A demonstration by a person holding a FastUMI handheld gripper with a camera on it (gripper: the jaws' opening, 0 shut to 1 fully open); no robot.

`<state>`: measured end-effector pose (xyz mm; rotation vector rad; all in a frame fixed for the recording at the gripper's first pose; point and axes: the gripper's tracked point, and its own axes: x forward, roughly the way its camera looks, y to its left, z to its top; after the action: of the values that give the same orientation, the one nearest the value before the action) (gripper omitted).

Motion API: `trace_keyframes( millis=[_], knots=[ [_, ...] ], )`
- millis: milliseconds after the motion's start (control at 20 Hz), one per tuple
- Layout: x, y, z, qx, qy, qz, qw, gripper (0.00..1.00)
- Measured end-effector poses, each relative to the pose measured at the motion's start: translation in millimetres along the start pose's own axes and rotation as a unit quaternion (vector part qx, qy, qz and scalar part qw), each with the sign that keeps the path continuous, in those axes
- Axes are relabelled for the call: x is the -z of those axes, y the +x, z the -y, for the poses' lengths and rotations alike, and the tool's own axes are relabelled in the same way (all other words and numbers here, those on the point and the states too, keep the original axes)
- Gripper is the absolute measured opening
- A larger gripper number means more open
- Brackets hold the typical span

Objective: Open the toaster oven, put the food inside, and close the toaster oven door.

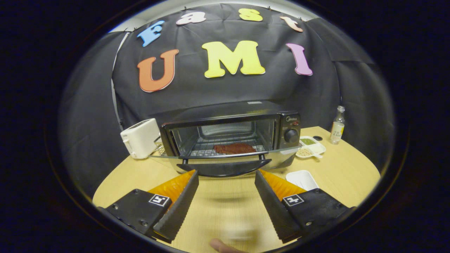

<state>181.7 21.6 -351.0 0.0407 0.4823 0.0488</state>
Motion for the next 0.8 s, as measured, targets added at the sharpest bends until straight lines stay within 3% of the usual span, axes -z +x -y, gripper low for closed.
trace_keyframes(
  millis=[600, 800],
  knots=[
    [-52.2, 39.2, 18.9, 0.046, 0.014, 0.012, 0.999, 1.0],
    [-85.4, 20.6, 7.9, 0.043, 0.014, 0.035, 0.998, 1.0]
  ],
)
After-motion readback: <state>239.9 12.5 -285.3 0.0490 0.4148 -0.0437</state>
